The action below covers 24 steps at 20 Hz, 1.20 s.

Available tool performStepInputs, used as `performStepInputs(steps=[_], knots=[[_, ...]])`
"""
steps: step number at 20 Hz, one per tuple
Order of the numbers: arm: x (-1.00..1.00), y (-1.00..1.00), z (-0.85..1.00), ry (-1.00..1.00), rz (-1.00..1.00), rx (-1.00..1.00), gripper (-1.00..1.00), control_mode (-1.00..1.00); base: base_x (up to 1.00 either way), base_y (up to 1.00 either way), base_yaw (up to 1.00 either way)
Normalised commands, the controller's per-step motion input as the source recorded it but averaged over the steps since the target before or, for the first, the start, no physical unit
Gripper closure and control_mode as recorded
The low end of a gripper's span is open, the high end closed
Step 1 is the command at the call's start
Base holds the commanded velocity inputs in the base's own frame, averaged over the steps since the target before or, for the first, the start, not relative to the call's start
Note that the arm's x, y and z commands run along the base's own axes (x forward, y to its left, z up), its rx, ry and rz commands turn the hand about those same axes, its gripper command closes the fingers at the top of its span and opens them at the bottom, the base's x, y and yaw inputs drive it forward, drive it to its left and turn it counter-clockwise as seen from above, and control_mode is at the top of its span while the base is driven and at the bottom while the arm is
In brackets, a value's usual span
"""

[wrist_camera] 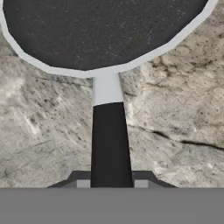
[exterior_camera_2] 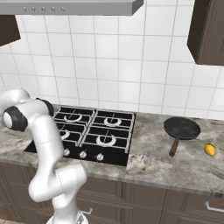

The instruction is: Place both pans onto different burners. Then place the lemon and the fish on different pans.

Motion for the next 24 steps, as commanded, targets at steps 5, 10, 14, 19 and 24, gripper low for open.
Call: performStepInputs(steps=[5, 10, 14, 19, 24], knots=[[-0.26, -0.93, 0.45, 0.00, -0.18, 0.01, 1.00, -1.00, 0.00, 0.00, 0.00], [-0.09, -0.99, 0.23, 0.02, -0.21, 0.01, 1.00, -1.00, 0.00, 0.00, 0.00], [-0.11, -0.99, 0.05, 0.01, -0.19, 0.03, 1.00, -1.00, 0.00, 0.00, 0.00], [-0.12, -0.97, -0.02, 0.00, -0.08, 0.09, 1.00, -1.00, 0.00, 0.00, 0.00], [-0.19, -0.93, -0.12, 0.00, -0.07, 0.16, 1.00, -1.00, 0.00, 0.00, 0.00]])
